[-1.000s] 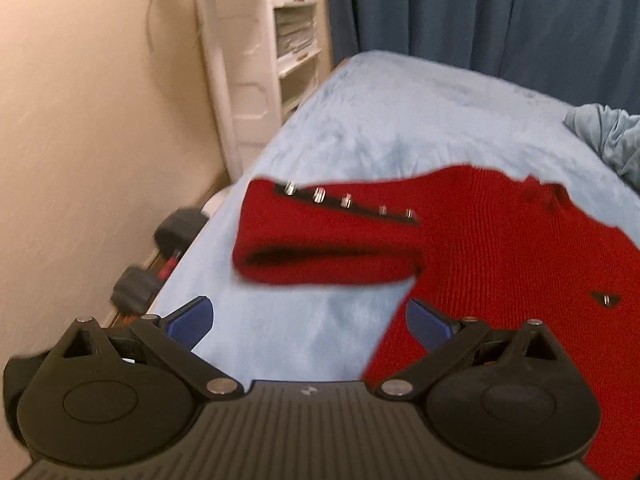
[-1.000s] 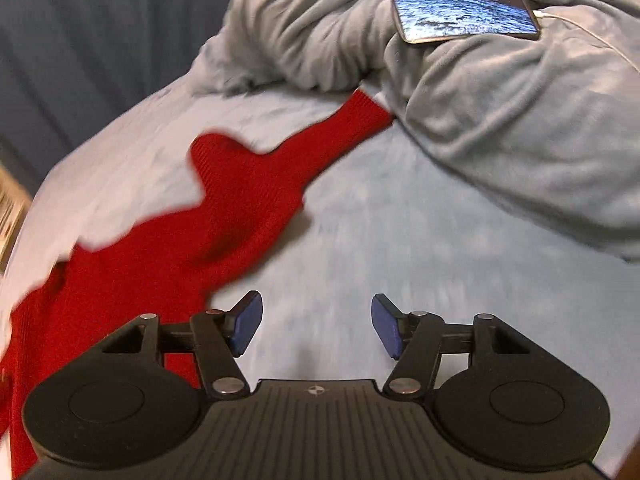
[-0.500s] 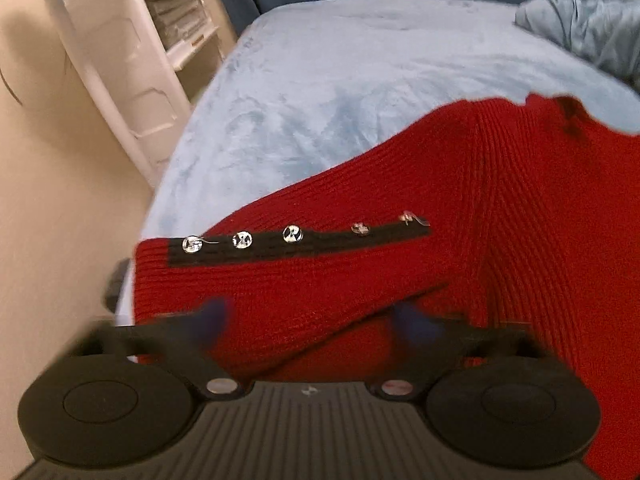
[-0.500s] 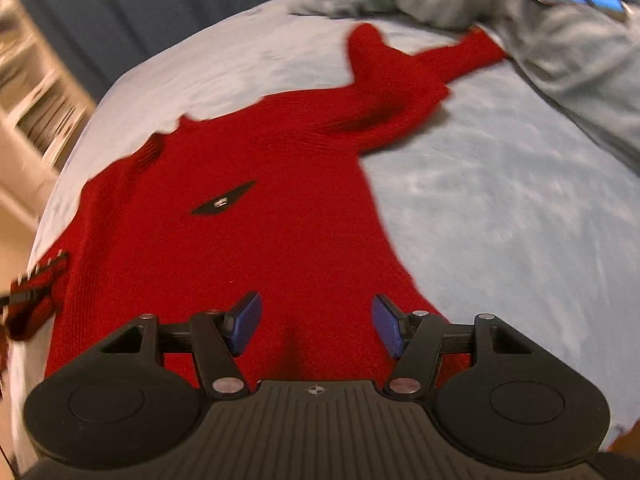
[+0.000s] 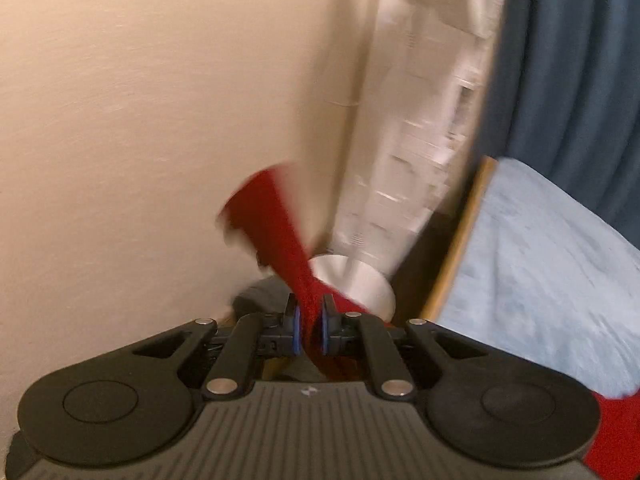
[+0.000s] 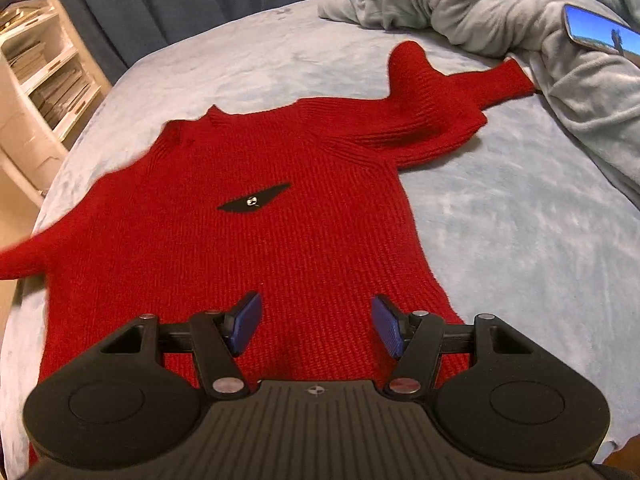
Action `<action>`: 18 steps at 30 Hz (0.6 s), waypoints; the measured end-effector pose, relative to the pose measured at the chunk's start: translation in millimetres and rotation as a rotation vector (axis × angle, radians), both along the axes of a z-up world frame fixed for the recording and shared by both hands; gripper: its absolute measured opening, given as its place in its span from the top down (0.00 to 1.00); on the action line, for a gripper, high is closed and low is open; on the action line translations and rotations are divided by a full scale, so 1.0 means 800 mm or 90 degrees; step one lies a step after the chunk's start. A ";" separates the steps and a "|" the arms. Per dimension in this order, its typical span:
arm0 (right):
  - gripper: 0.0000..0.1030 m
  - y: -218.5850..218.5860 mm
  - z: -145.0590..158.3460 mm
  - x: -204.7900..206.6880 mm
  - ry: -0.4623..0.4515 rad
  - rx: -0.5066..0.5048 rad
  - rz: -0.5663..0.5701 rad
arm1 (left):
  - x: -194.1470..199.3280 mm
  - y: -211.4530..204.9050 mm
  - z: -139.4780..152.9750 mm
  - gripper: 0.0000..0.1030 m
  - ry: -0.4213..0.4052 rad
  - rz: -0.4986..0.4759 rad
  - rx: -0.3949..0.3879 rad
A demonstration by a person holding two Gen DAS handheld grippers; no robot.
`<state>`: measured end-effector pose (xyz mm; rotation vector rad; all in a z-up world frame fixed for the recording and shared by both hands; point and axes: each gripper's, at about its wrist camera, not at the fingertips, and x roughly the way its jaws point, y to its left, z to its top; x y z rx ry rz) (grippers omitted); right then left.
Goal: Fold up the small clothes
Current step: 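Grasp the button-trimmed sleeve with the left gripper and fold it across the body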
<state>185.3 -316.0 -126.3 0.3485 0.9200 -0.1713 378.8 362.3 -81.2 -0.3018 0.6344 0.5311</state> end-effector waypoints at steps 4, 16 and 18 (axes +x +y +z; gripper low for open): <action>0.39 0.009 -0.001 0.000 0.005 -0.007 0.011 | 0.002 -0.006 -0.027 0.90 0.033 -0.022 -0.012; 0.39 -0.012 -0.015 -0.011 0.005 0.035 0.008 | 0.055 -0.170 0.034 0.91 -0.048 -0.150 -0.029; 0.39 -0.020 -0.021 -0.016 0.006 0.049 0.001 | 0.069 -0.235 0.066 0.91 -0.087 -0.215 -0.039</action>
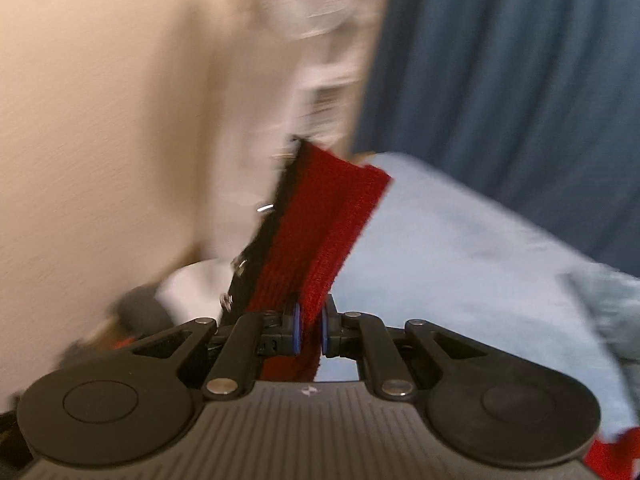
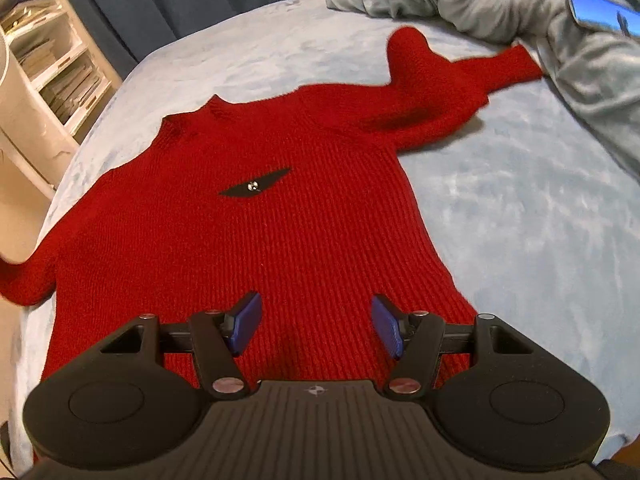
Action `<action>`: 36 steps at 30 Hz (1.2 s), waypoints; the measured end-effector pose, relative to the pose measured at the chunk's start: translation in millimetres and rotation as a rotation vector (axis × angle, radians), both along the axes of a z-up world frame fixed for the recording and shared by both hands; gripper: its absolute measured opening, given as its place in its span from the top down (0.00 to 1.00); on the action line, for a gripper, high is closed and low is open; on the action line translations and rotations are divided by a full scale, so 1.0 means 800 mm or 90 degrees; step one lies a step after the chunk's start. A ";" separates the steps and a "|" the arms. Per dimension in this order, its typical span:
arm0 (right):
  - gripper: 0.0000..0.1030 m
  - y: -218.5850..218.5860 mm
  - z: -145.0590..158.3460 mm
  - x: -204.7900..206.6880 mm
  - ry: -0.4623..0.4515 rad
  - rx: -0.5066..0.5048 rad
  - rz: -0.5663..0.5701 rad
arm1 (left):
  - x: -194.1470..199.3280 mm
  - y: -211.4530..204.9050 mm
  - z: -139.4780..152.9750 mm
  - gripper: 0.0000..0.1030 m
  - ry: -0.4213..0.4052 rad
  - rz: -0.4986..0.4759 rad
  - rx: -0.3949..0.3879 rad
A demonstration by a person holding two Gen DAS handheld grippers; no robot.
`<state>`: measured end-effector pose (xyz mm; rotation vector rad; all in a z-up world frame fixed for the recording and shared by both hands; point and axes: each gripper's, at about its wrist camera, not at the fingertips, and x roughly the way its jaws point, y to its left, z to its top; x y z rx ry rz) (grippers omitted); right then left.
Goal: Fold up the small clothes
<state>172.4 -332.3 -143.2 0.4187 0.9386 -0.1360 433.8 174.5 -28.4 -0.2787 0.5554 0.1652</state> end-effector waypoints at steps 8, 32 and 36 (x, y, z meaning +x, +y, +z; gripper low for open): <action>0.39 -0.053 -0.019 -0.026 0.007 0.019 -0.050 | 0.011 -0.312 -0.016 0.87 -0.023 -0.274 -0.098; 0.39 -0.004 0.042 0.012 -0.066 0.010 0.009 | -0.150 -0.196 -0.095 0.00 0.232 -0.112 0.109; 0.39 0.002 0.078 -0.017 -0.087 0.001 0.009 | -0.221 -0.193 -0.077 0.00 0.259 -0.115 0.107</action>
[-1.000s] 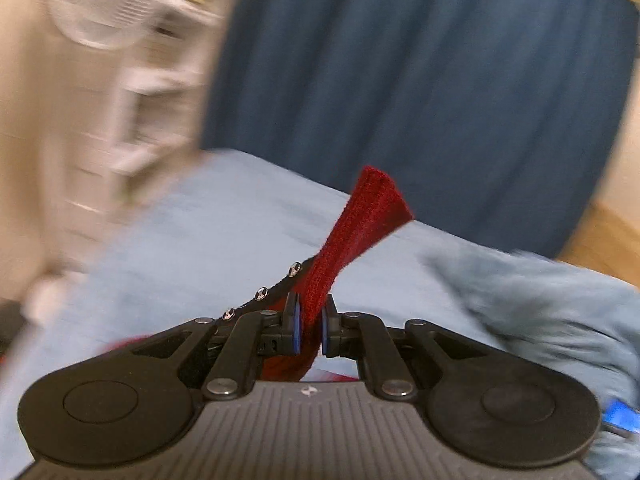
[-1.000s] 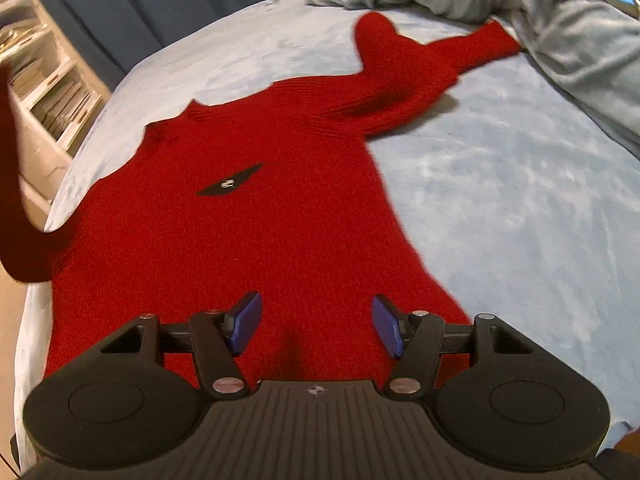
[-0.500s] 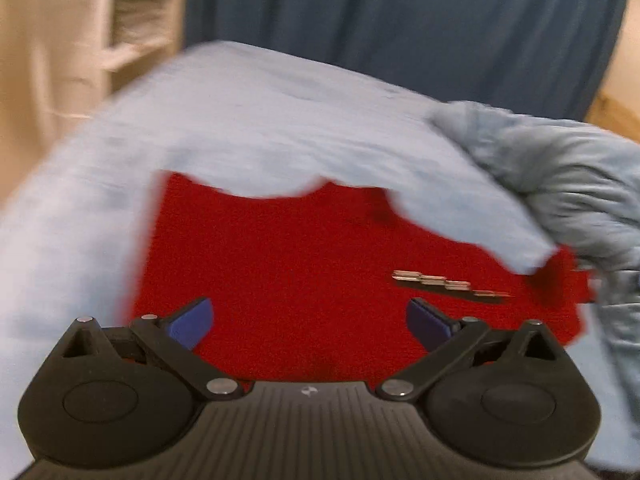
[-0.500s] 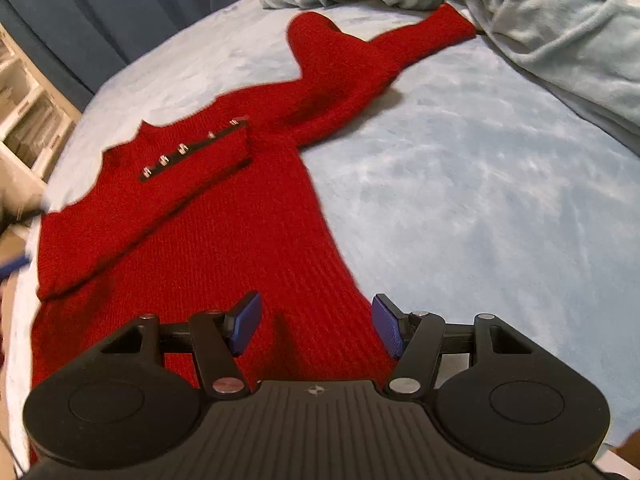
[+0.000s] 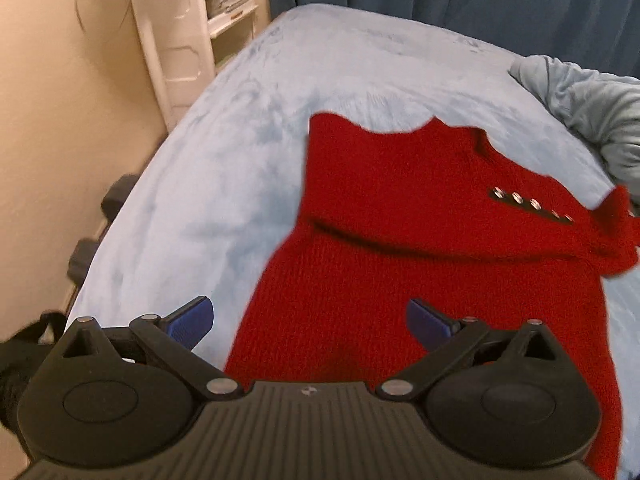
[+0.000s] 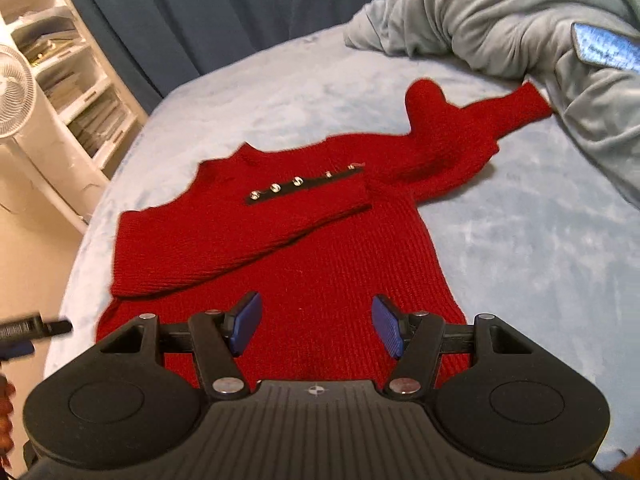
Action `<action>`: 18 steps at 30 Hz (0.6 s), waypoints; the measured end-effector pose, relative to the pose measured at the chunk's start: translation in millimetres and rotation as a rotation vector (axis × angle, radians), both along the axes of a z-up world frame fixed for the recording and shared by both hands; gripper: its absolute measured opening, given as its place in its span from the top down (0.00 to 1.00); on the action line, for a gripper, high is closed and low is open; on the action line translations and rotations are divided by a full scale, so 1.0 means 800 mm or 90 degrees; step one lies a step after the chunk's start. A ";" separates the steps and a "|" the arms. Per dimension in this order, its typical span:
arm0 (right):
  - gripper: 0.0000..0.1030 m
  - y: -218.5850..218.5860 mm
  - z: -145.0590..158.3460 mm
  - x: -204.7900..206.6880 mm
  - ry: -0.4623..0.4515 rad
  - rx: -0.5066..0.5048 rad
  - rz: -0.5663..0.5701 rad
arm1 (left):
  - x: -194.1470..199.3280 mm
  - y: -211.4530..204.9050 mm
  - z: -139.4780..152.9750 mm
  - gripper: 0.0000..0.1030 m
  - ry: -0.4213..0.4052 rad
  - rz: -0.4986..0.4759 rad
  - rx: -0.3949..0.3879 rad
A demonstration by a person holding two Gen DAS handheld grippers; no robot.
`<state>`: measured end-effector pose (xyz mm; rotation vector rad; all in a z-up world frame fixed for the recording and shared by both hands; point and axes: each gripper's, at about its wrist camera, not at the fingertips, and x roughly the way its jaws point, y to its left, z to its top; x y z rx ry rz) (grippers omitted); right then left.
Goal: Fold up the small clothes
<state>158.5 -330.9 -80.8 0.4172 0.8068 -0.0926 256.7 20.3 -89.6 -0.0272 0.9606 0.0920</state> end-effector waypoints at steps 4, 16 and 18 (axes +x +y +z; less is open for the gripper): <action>0.38 0.001 0.035 -0.036 -0.029 -0.016 -0.006 | -0.062 0.006 0.023 0.00 0.001 -0.001 -0.006; 0.38 0.001 0.081 -0.132 -0.077 -0.019 -0.023 | -0.183 0.013 0.077 0.00 -0.038 -0.010 -0.013; 0.38 0.001 0.084 -0.143 -0.082 -0.016 -0.023 | -0.196 0.012 0.082 0.00 -0.045 -0.013 -0.011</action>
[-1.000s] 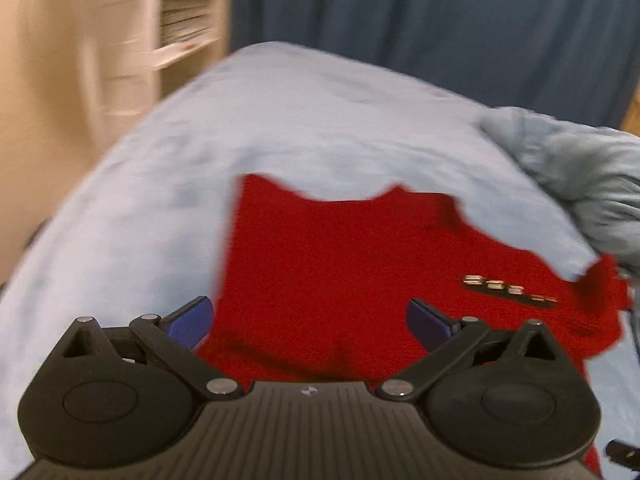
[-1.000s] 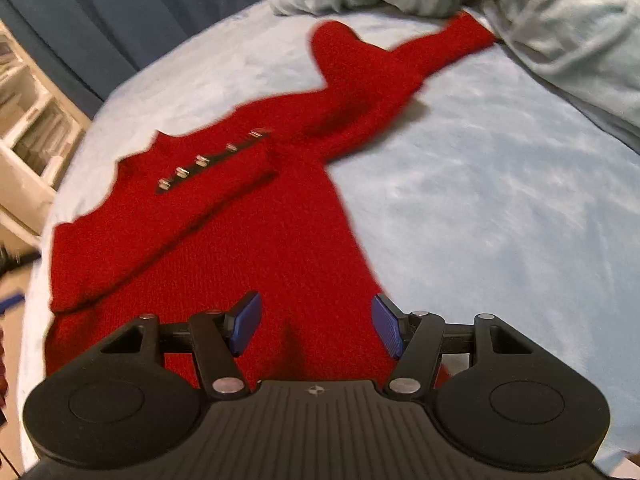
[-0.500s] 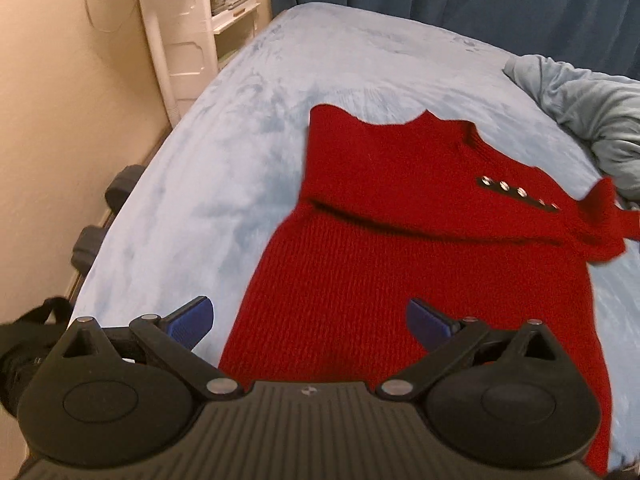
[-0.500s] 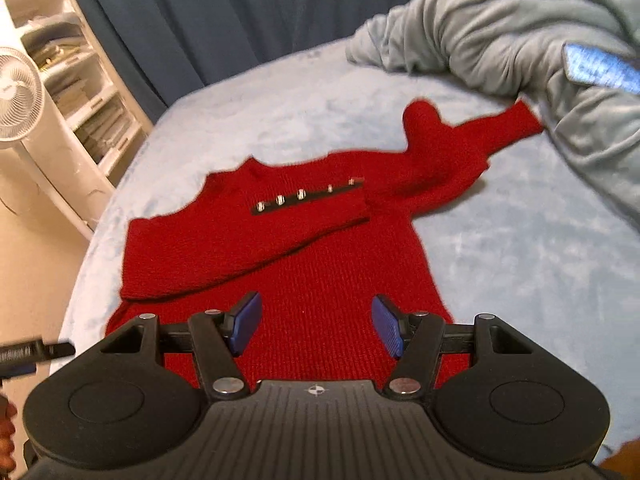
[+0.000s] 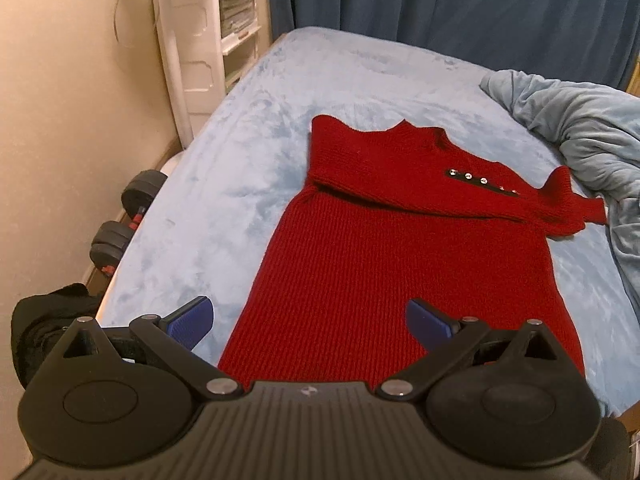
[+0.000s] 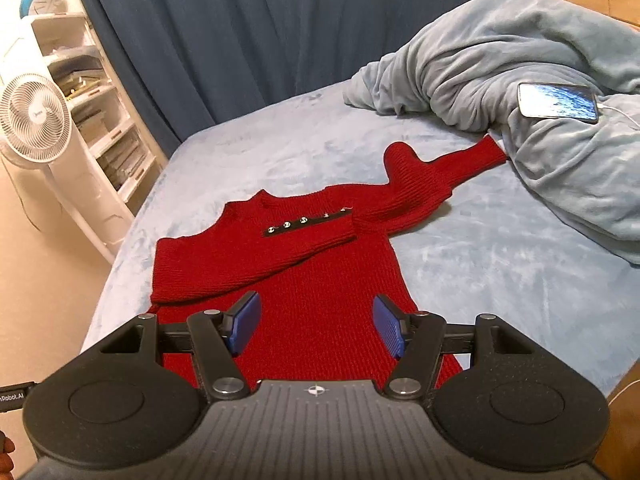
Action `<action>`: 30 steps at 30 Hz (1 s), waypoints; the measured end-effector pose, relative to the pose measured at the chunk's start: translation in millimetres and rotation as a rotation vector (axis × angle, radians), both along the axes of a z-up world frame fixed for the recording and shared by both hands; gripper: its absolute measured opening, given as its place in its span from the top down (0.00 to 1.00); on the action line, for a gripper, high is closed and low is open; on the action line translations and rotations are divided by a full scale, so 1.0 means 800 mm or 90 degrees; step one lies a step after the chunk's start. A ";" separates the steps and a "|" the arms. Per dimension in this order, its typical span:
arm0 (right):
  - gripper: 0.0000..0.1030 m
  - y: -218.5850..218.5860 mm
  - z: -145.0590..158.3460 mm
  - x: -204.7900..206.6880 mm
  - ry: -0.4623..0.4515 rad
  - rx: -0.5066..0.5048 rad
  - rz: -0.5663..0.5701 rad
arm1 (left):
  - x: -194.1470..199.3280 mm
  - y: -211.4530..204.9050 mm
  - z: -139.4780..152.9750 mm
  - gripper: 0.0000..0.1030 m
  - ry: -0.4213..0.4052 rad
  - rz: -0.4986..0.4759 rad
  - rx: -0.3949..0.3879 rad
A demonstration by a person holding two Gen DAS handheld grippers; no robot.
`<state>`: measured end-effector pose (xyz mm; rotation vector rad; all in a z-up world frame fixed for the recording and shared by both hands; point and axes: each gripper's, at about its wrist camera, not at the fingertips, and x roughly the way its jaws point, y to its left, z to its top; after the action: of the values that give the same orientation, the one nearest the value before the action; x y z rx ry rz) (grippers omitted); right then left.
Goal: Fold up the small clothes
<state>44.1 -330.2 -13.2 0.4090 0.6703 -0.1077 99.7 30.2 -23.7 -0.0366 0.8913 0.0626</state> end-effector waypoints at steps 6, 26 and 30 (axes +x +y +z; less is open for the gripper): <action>0.38 0.002 0.010 -0.027 -0.016 0.002 0.002 | -0.028 0.001 0.010 0.00 -0.009 -0.001 -0.004; 0.38 -0.026 -0.010 -0.041 -0.005 0.030 -0.041 | -0.036 -0.008 0.007 0.00 0.003 -0.015 0.015; 0.38 -0.044 -0.020 -0.025 -0.001 0.030 -0.064 | -0.022 -0.005 -0.007 0.00 0.029 -0.009 0.012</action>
<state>23.9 -365.5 -29.0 0.4888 0.6517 -0.1863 81.8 25.9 -29.7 -0.0107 0.9366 0.0589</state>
